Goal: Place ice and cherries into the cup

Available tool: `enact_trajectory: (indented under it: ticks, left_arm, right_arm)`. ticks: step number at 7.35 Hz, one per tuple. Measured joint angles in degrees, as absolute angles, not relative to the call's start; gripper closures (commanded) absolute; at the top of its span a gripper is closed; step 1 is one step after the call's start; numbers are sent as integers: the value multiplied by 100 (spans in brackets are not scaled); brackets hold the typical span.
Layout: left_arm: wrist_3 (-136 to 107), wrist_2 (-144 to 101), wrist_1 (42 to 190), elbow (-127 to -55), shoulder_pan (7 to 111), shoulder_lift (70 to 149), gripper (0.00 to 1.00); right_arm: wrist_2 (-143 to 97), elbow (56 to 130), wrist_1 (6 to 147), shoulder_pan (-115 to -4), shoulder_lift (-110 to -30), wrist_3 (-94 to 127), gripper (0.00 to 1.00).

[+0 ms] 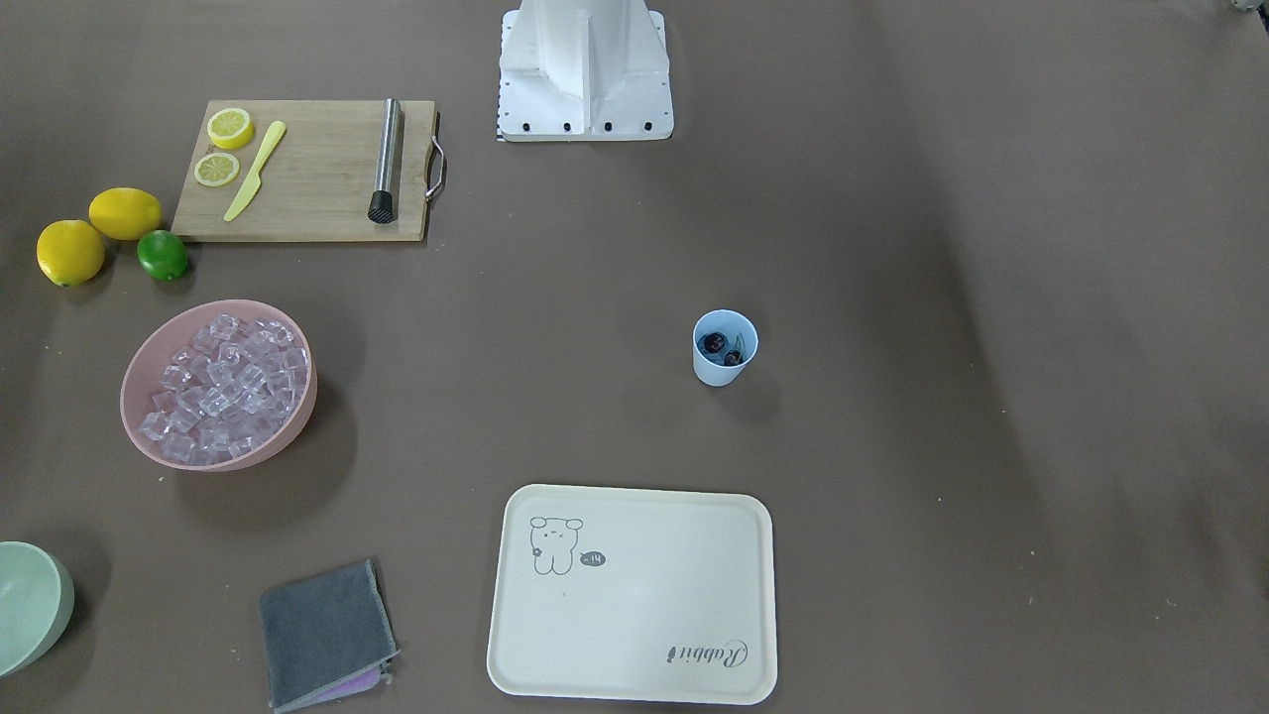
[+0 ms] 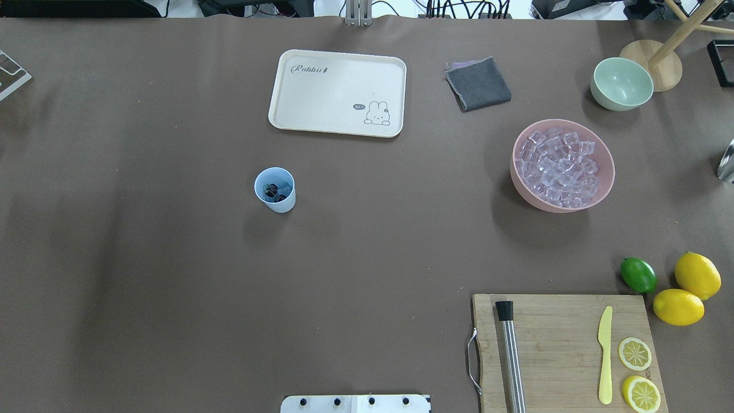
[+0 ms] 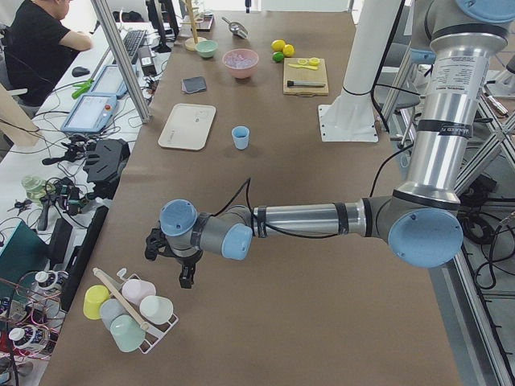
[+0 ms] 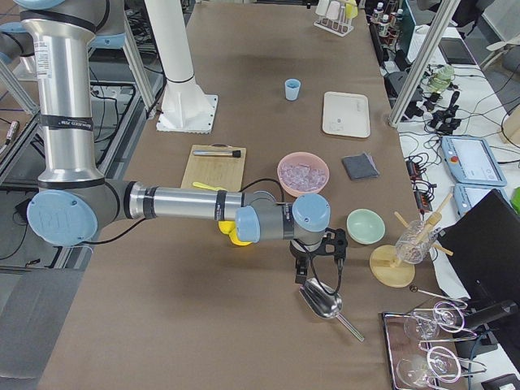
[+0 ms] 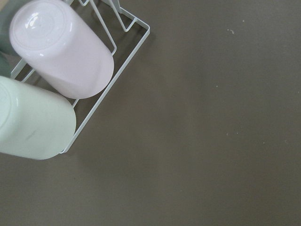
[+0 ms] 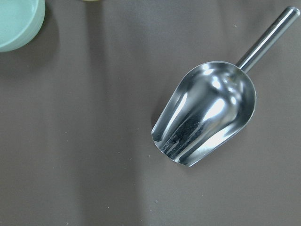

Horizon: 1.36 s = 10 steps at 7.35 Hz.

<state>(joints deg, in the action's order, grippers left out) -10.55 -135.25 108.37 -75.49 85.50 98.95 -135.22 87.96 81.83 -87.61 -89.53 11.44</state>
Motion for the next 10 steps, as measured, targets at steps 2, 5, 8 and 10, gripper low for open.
enact_trajectory:
  ticks: [2, 5, 8, 10]
  left_arm:
    - [-1327, -13410, 10815, -7604, 8551, 9931, 2]
    - [-1443, -13380, 10781, -7713, 8552, 9864, 2]
    - [-1395, -13525, 10206, -7890, 8552, 9862, 2]
    - [-1375, -13549, 10008, -7946, 8554, 9840, 2]
  right_arm:
    - [-13407, 8810, 8183, -8762, -8956, 1146, 0]
    - [-13370, 8808, 8179, -8763, -8943, 1144, 0]
    - [-13370, 8781, 8180, -8758, -8921, 1150, 0]
    - [-13372, 8768, 8175, -8752, -8914, 1150, 0]
